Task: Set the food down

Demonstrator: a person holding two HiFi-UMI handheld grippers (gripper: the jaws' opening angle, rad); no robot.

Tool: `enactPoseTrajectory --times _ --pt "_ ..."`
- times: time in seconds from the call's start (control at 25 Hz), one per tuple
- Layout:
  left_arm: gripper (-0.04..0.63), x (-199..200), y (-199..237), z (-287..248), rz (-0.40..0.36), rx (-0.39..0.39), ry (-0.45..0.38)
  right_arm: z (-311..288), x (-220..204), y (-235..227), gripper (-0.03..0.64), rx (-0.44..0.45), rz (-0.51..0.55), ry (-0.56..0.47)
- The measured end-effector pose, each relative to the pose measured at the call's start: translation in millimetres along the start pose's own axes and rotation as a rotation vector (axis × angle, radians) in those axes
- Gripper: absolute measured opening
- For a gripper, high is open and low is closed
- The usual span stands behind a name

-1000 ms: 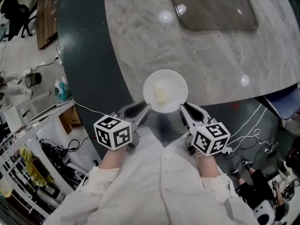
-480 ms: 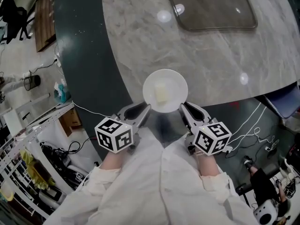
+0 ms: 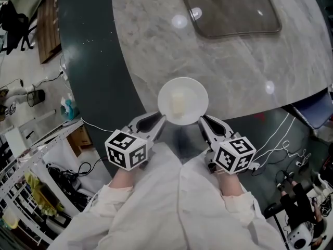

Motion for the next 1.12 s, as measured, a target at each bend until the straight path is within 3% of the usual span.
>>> enactPoseTrajectory --times 0.64,1.12 --pt "0.069 45.8 -2.7 -0.4 -0.124 -0.058 0.001 10.4 31.3 1.3 0.029 -0.043 -0.008 -0.105" --pt "0.071 88.2 -24.4 -17.3 -0.159 -0.04 -0.051 34.6 75.7 -20.4 0.029 0.001 0.05 -0.153"
Point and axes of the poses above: the fingertips, and each gripper's own axes: z backward along the fingers, y to its left, x out of its top, the point moved 3 cm from there along z, backward along the fingers, and after that the axes turned 11 degrees about y, right-handed, at the moved point
